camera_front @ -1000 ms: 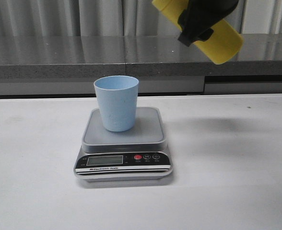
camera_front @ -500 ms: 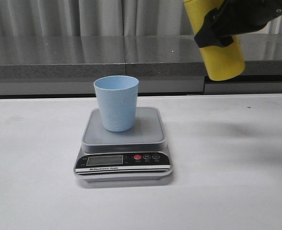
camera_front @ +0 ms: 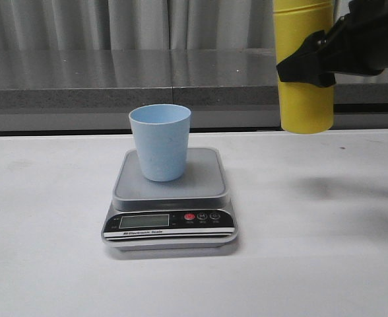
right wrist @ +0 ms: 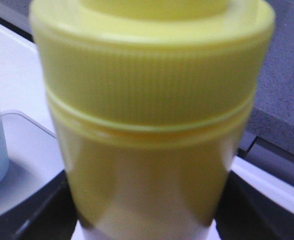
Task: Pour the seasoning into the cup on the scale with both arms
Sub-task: 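Raise the bottle and turn it back upright with the right gripper, then lower the upright yellow bottle onto the table beside the scale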
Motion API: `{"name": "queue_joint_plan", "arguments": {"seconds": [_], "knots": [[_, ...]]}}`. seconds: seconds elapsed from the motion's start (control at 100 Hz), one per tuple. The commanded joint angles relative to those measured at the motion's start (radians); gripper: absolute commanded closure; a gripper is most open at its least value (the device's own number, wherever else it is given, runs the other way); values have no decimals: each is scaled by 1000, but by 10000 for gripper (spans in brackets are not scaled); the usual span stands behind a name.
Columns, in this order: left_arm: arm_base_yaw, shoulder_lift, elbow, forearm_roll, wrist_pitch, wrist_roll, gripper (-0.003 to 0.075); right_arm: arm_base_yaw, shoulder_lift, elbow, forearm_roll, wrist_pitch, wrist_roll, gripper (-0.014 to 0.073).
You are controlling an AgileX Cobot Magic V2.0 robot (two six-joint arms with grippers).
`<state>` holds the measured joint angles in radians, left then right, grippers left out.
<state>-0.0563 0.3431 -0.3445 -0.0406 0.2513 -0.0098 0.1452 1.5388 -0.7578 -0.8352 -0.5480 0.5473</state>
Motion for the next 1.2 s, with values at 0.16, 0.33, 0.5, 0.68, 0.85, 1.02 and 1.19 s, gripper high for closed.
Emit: {"name": "queue_joint_plan", "arguments": {"seconds": [0.16, 0.33, 0.5, 0.68, 0.85, 1.02, 1.19], "knots": [[1, 7, -24, -8, -89, -4, 738, -14, -43, 57, 192, -125, -139, 421], [1, 7, -24, -8, -89, -4, 738, -14, -43, 117, 342, -191, -282, 421], [1, 7, -24, -8, -89, -4, 738, -9, -42, 151, 403, -224, -344, 421], [1, 7, -24, -8, -89, -4, 738, -1, -14, 164, 406, -262, -351, 421], [1, 7, -24, -8, -89, -4, 738, 22, 61, 164, 384, -320, -351, 421], [1, 7, -24, -8, -89, -4, 738, 43, 118, 159, 371, -363, -351, 421], [1, 7, -24, -8, -89, -4, 738, 44, 165, 158, 371, -450, -351, 421]]}}
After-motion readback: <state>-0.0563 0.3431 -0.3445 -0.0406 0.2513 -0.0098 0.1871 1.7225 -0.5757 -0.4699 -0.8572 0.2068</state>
